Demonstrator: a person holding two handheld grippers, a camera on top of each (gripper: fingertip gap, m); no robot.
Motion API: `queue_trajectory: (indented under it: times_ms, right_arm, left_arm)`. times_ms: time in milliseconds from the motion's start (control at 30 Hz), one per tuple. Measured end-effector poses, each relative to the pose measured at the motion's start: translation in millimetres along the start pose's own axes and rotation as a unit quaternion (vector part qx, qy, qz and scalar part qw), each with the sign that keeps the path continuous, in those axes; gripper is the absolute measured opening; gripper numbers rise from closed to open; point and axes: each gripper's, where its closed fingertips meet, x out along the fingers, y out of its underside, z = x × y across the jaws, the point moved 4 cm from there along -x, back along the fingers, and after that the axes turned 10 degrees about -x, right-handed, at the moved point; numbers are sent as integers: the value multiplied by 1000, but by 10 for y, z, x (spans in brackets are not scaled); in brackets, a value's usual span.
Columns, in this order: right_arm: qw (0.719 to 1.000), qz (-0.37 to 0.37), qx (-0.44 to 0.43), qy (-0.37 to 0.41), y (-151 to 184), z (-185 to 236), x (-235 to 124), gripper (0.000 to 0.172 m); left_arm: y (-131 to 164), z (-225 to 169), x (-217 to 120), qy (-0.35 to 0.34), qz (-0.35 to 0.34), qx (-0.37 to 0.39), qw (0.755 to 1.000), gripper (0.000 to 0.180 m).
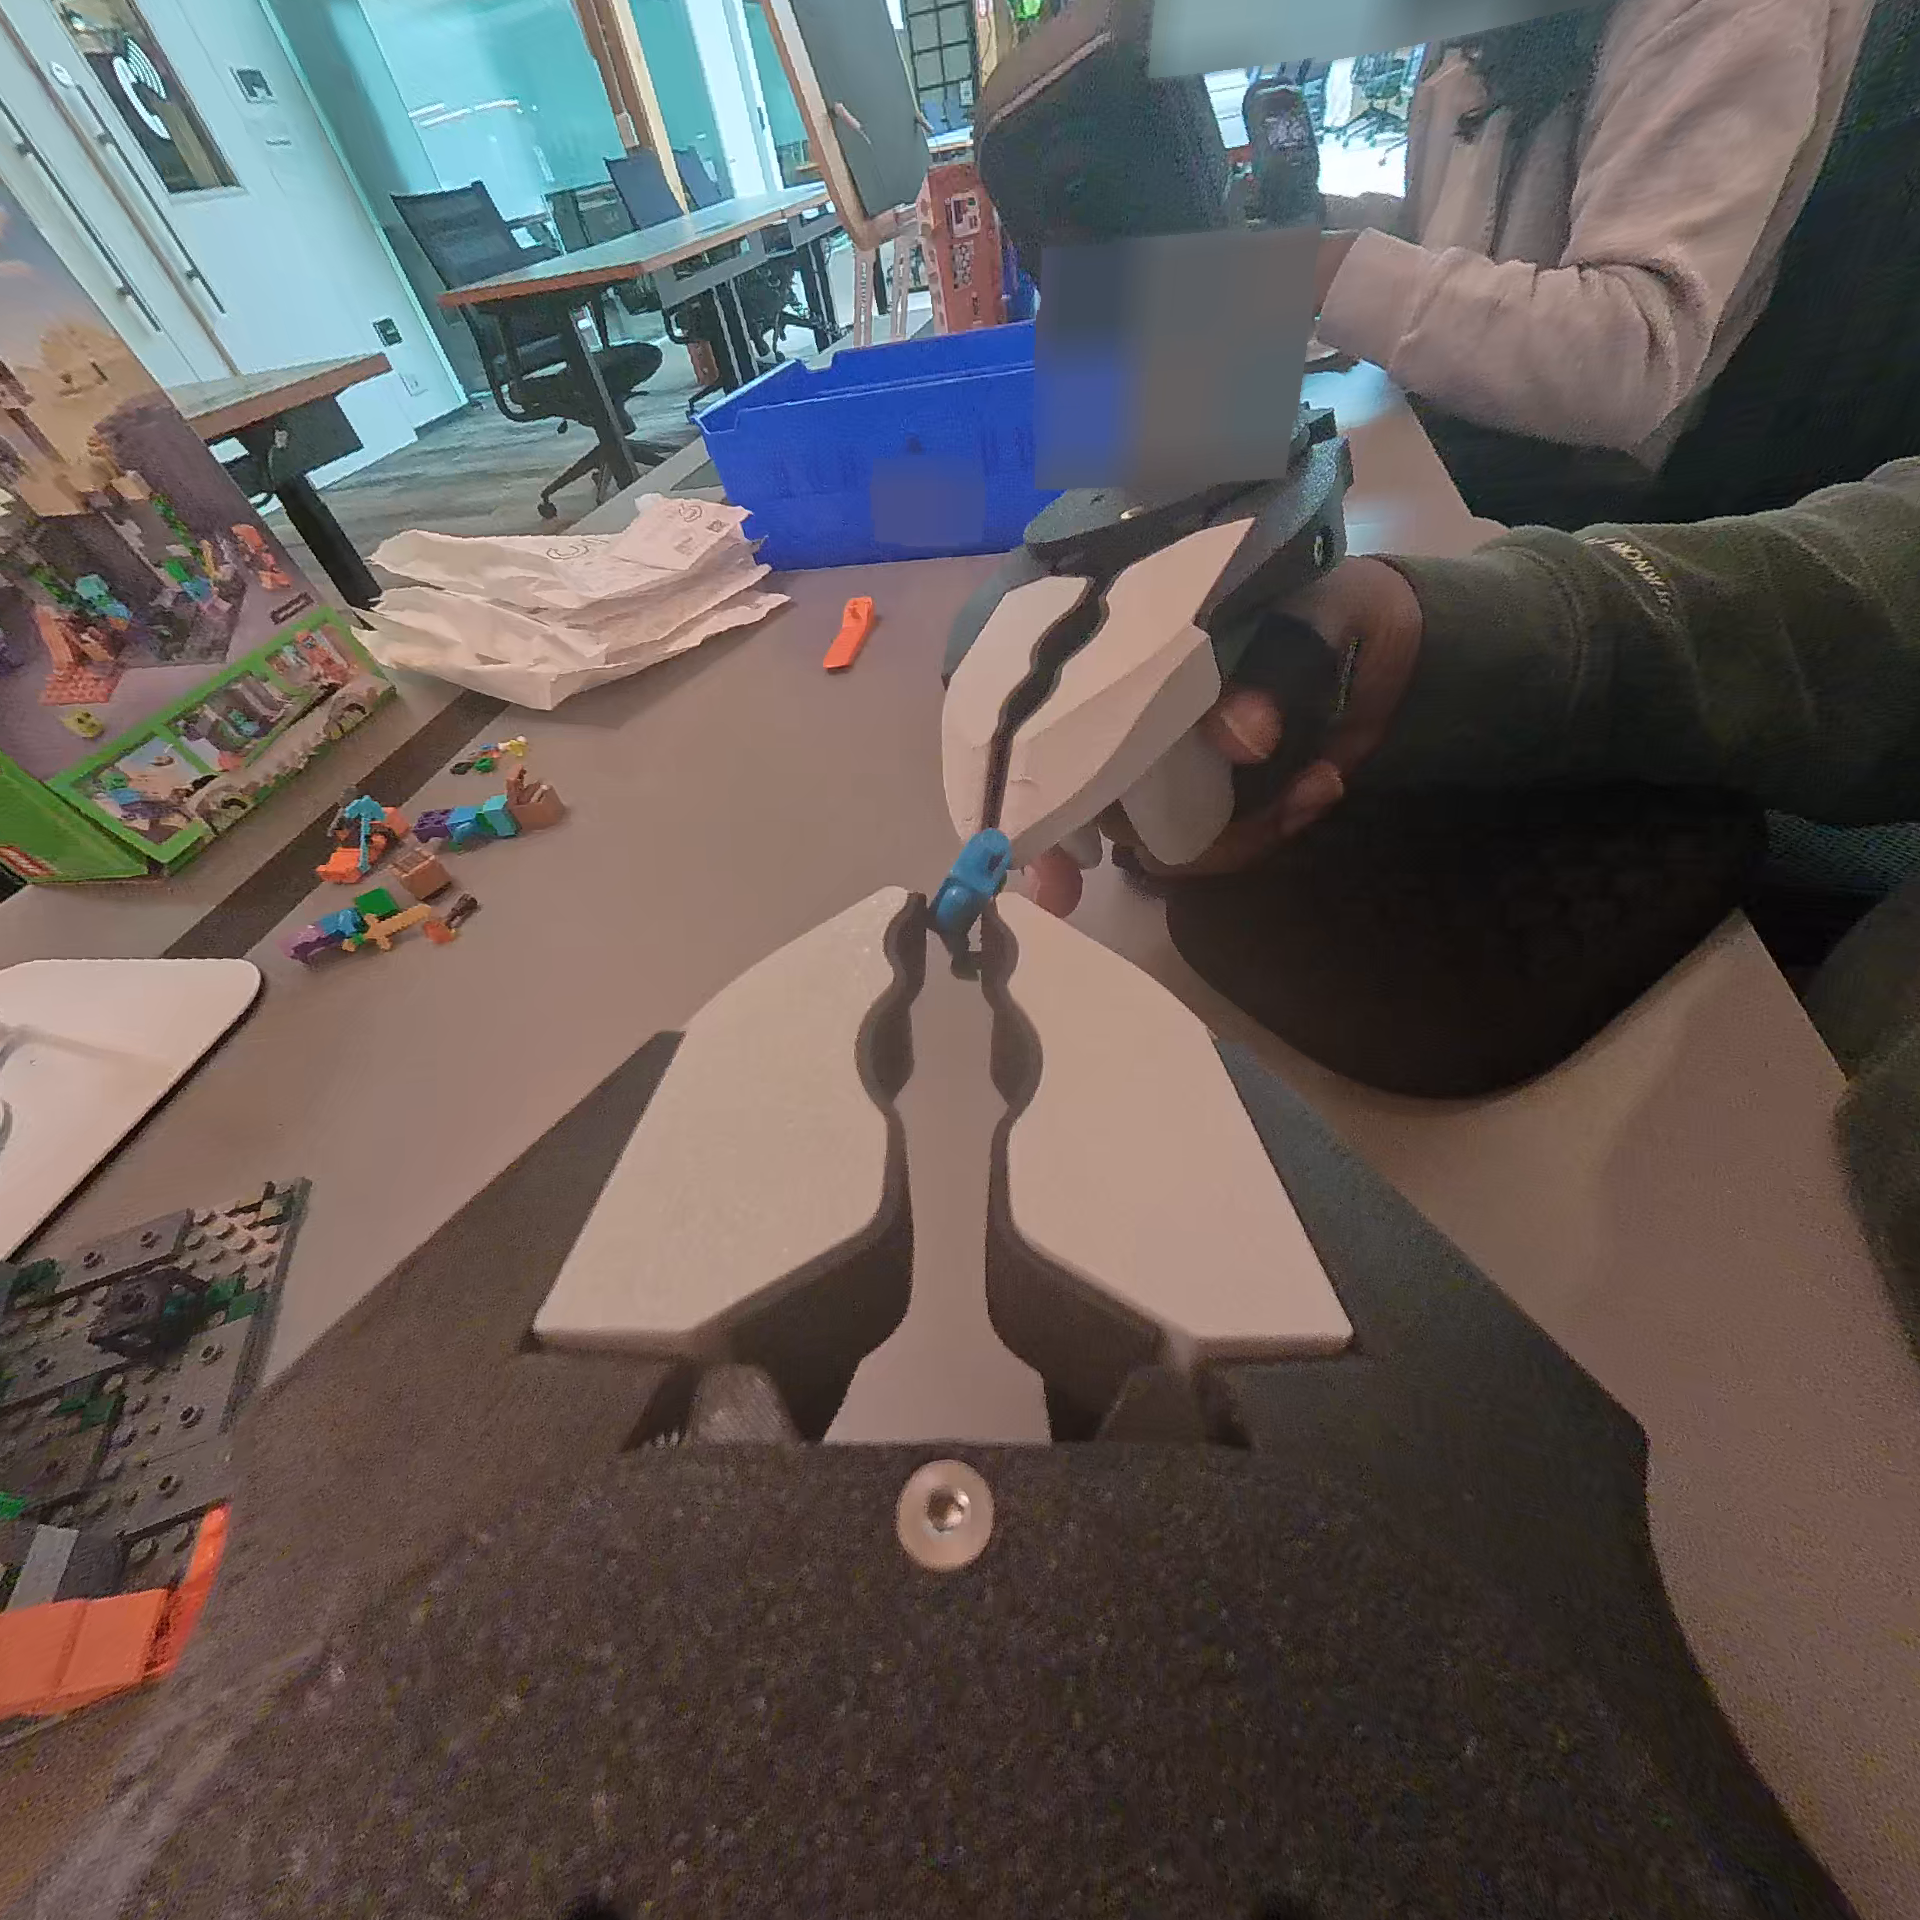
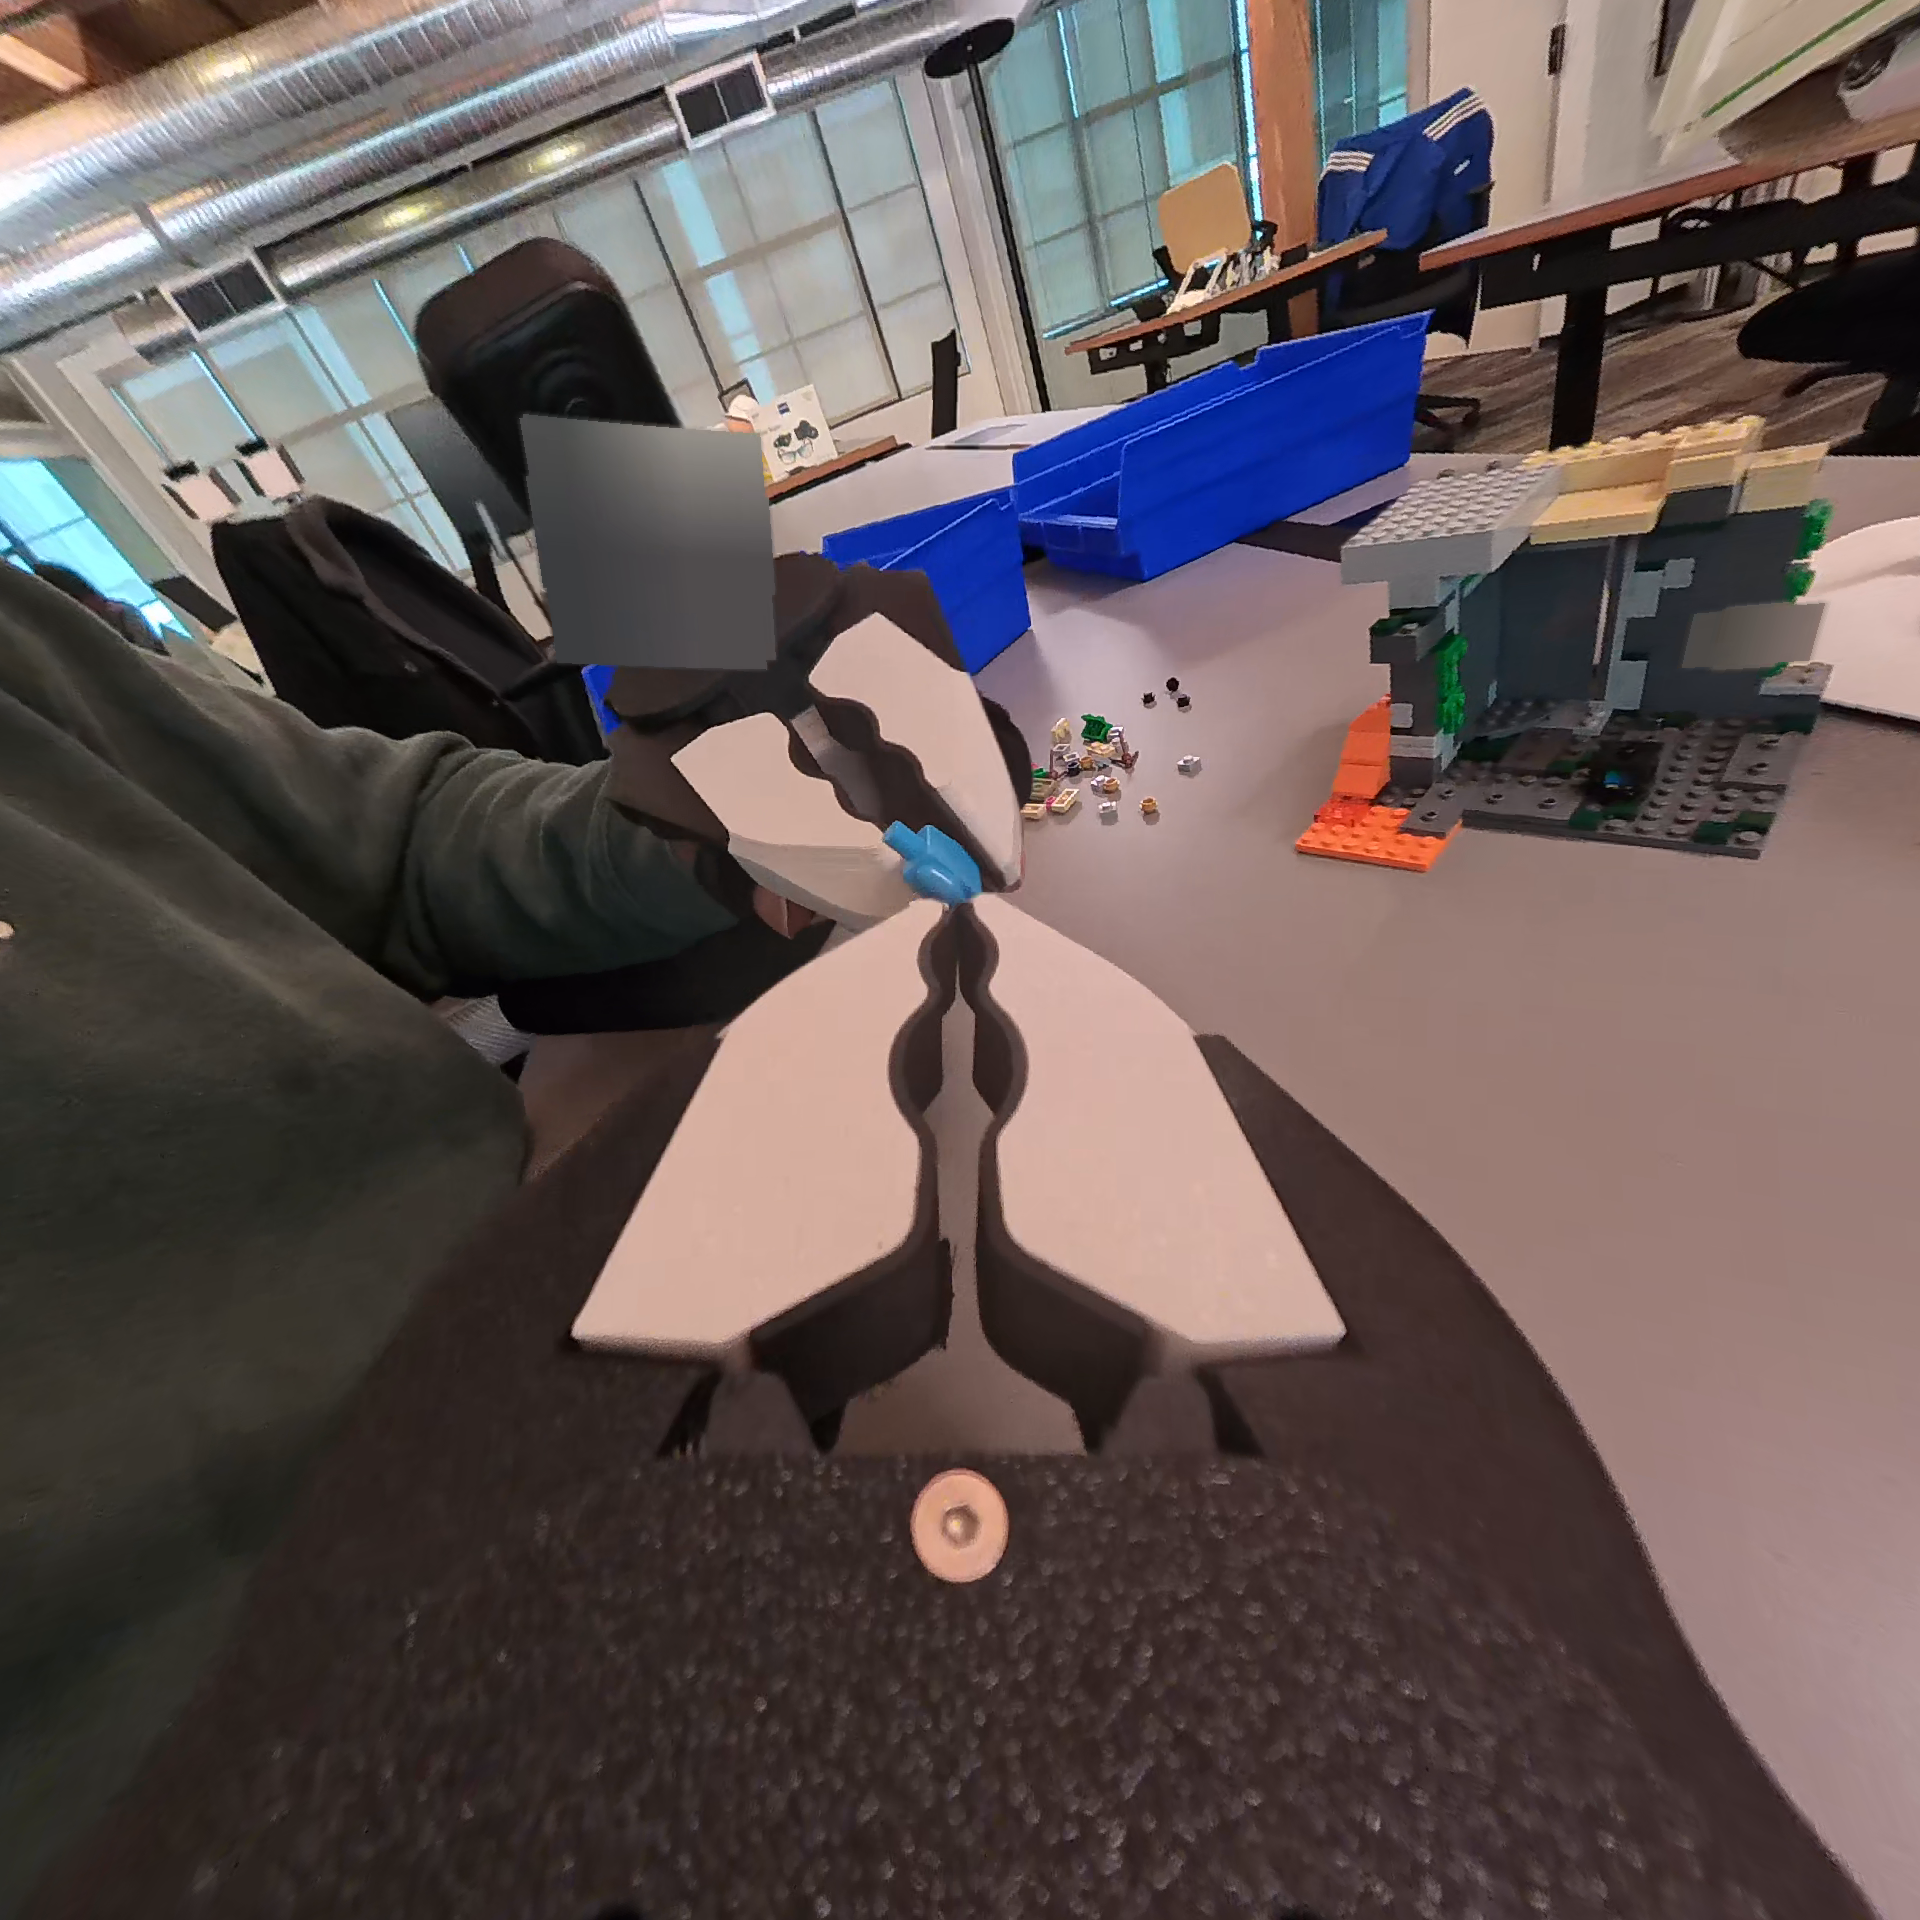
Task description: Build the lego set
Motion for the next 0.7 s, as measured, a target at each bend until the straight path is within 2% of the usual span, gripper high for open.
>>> queue_trajectory:
  times_ms: [267, 367, 600, 700]
  right_arm:
    - [997, 30, -65, 20, 50, 18, 13, 7]
    - [996, 39, -77, 24, 67, 35, 38, 4]
    - [997, 61, -51, 22, 115, 27, 60, 3]
    - [997, 63, -48, -1, 125, 83, 80, 0]
  left_arm:
    - [6, -5, -5, 17, 2, -11, 1000, 10]
    - [12, -4, 0, 13, 4, -8, 1000, 10]
    - [54, 48, 27, -30, 23, 8, 999, 10]
    - [60, 87, 23, -43, 27, 11, 999, 10]
